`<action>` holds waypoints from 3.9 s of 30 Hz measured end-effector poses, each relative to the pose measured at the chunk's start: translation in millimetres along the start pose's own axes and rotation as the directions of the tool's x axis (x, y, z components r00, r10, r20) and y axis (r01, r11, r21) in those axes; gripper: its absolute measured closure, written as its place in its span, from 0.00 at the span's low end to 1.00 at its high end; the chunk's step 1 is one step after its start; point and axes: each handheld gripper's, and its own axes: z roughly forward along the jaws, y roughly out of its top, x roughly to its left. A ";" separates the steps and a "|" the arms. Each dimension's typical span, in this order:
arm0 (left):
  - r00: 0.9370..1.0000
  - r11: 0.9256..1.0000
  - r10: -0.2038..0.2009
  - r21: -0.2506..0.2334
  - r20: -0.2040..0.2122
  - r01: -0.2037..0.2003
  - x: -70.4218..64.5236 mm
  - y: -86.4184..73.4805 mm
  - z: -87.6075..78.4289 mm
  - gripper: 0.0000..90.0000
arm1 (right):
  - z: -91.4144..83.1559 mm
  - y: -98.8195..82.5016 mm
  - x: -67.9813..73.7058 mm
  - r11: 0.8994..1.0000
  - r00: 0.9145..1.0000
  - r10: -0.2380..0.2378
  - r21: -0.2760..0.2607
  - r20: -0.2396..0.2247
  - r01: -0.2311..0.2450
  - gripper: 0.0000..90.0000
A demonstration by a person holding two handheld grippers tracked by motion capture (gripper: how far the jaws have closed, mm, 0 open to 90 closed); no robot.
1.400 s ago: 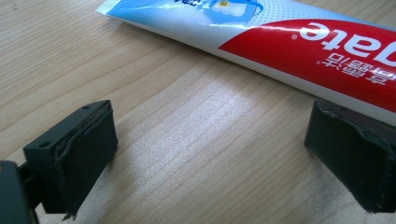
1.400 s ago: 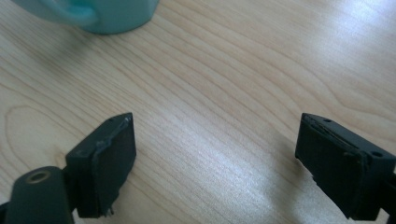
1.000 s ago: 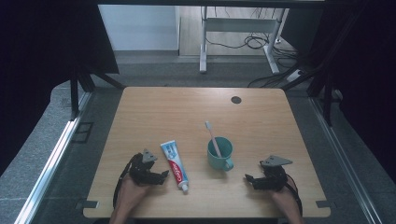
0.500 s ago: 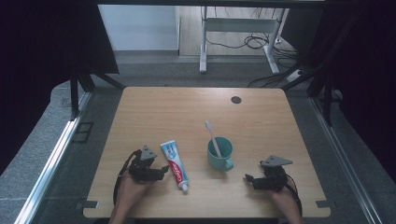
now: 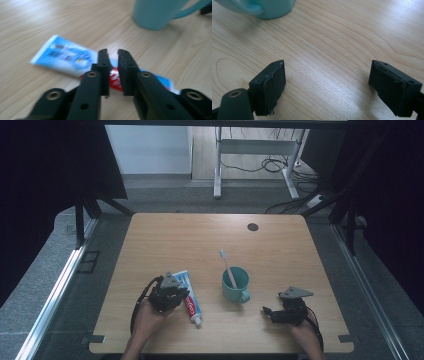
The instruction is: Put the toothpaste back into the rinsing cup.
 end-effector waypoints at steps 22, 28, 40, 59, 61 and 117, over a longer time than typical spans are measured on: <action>0.994 0.996 0.002 0.088 0.110 -0.012 -28.7 -2.2 27.3 1.00 | 0.0 0.0 0.0 1.000 1.000 0.000 0.000 0.000 0.000 0.15; 0.994 0.995 0.004 0.095 0.111 -0.015 -28.8 -5.4 23.2 1.00 | 0.0 0.0 0.0 1.000 1.000 0.000 0.000 0.000 0.000 0.16; 0.996 0.994 -0.017 0.111 0.087 0.007 -22.4 -17.2 8.9 1.00 | -0.4 -0.3 0.4 1.000 1.000 0.000 0.000 -0.001 0.000 0.16; 0.997 0.991 -0.071 0.114 0.013 0.069 5.1 -37.5 -15.1 0.98 | -0.6 -0.5 0.6 1.000 1.000 -0.001 0.000 -0.002 0.001 0.16; 0.998 0.991 -0.068 0.117 0.007 0.067 7.3 -38.0 -16.3 0.97 | -0.6 -0.5 0.6 1.000 1.000 0.000 0.000 -0.002 0.000 0.16; 0.998 0.883 -0.018 0.467 -0.054 0.041 23.0 6.7 17.9 0.31 | -0.7 -0.5 0.5 1.000 1.000 -0.001 0.001 -0.002 0.001 0.16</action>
